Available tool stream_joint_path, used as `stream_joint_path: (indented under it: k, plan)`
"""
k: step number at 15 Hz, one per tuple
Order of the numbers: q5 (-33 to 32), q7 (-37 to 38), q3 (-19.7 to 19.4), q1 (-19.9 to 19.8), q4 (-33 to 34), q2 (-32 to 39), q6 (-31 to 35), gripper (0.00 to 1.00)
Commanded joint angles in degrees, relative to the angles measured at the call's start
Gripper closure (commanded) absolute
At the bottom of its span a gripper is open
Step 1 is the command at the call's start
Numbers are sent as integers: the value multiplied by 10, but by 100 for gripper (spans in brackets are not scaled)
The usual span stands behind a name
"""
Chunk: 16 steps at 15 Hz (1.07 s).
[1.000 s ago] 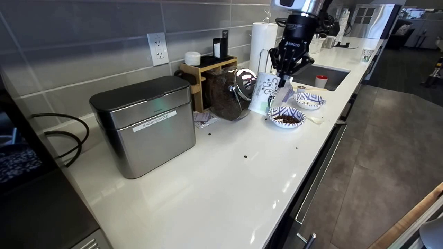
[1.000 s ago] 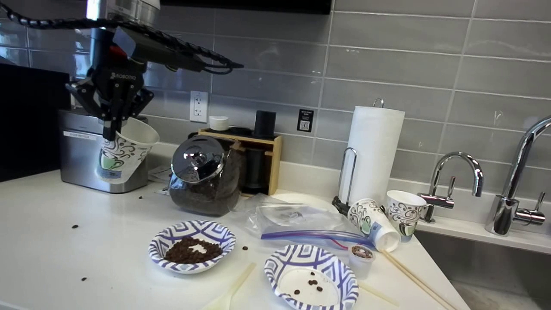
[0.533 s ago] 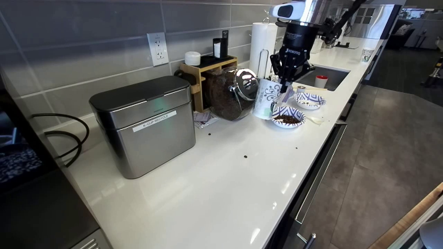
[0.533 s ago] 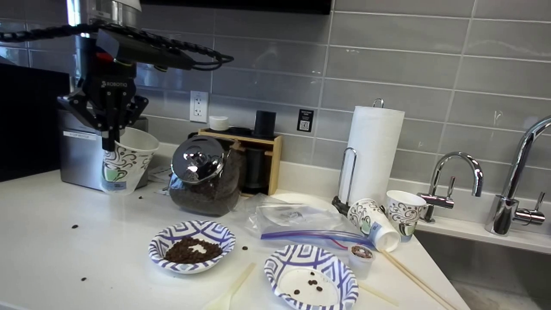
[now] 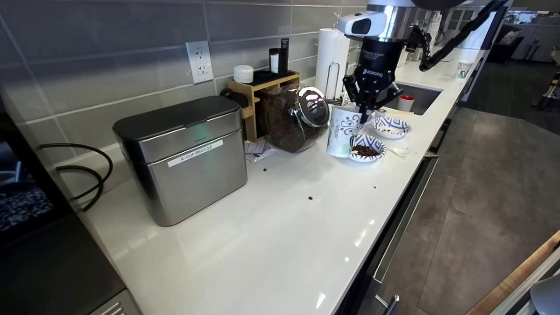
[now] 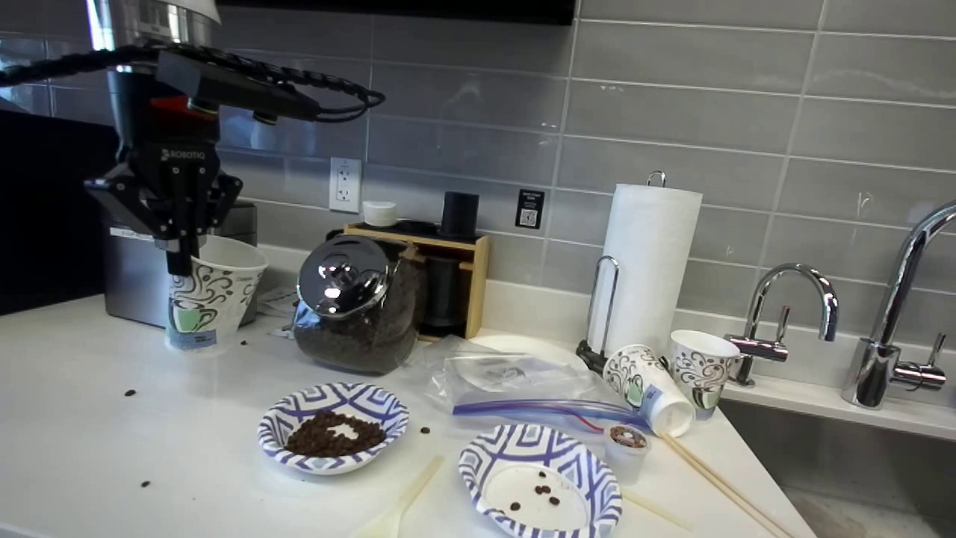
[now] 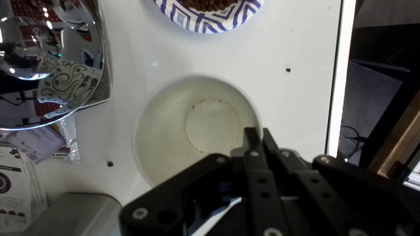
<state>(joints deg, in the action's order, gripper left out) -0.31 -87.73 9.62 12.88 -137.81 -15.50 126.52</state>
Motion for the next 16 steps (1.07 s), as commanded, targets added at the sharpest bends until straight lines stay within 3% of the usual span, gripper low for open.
stream_joint_path:
  k: [1, 9, 16]
  plan:
    - [-56, 28, 11, 5, -18, -2, -3, 99]
    - [-153, 89, 35, 9, -34, 15, 10, 99]
    - [-174, 106, 37, 18, -34, 42, 24, 99]
